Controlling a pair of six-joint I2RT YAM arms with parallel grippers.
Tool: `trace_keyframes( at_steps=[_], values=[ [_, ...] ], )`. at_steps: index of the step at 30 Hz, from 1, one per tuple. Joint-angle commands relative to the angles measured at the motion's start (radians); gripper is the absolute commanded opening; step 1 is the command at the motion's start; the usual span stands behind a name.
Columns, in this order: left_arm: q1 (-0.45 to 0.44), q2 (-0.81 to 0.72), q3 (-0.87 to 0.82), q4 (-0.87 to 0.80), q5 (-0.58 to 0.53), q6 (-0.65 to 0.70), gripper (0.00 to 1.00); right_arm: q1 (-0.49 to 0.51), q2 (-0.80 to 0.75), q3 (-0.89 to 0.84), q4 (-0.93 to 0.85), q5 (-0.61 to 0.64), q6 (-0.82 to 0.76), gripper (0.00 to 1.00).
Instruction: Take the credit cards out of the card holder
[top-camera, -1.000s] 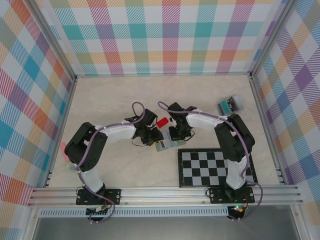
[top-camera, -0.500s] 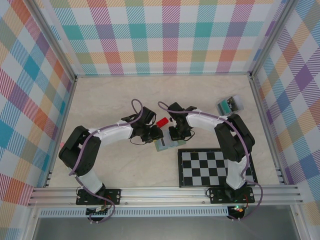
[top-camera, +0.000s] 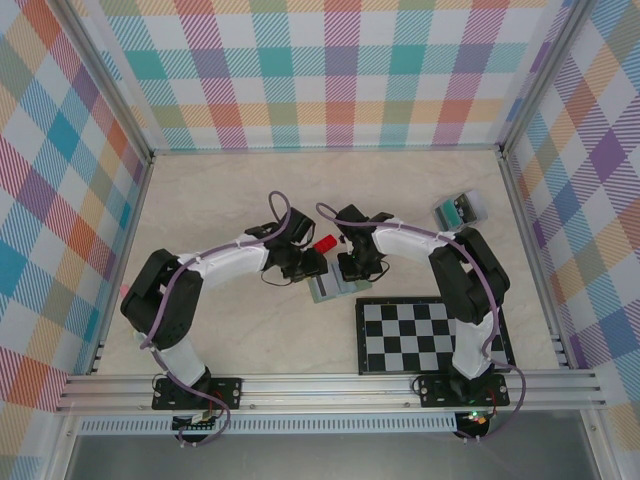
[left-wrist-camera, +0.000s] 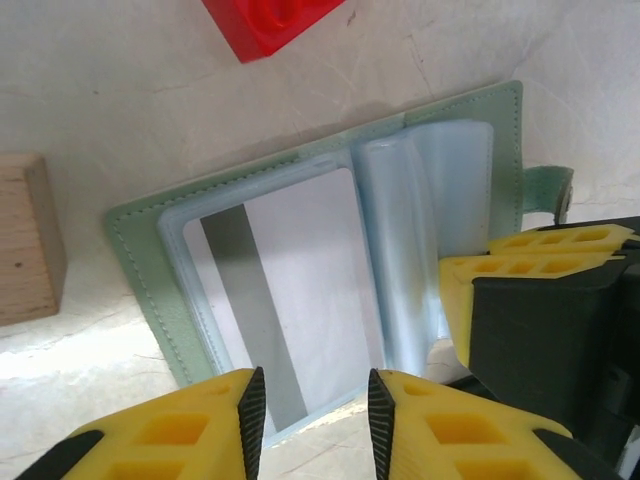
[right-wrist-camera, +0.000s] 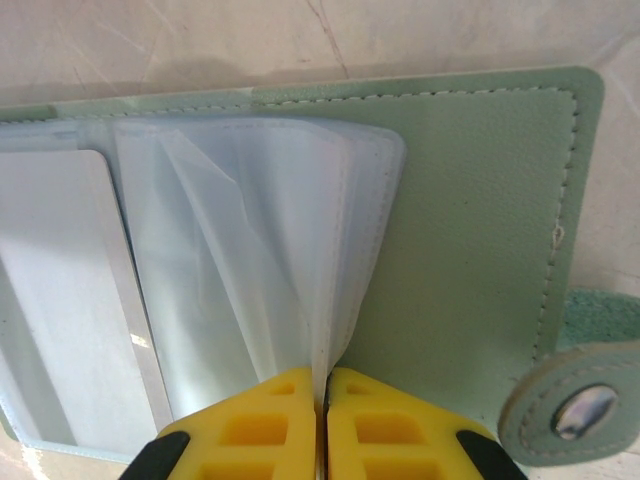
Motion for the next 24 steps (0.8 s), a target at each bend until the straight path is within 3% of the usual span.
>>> trace_keyframes(
  at_steps=[1, 8, 15, 24],
  values=[
    [-0.011, 0.029, 0.042, -0.057, -0.035, 0.043, 0.35, 0.006, 0.011, -0.003, -0.046, 0.011, 0.014, 0.09],
    [-0.011, 0.055, 0.006, -0.012, -0.003, -0.032, 0.38, 0.006, 0.007, -0.006, -0.049, 0.008, 0.022, 0.09],
    [-0.011, 0.083, -0.005, 0.014, 0.013, -0.063, 0.33, 0.006, 0.002, -0.018, -0.049, 0.003, 0.025, 0.09],
    [-0.012, 0.094, 0.007, -0.02, -0.025, -0.064, 0.4, 0.006, 0.004, -0.012, -0.051, 0.004, 0.023, 0.09]
  ],
)
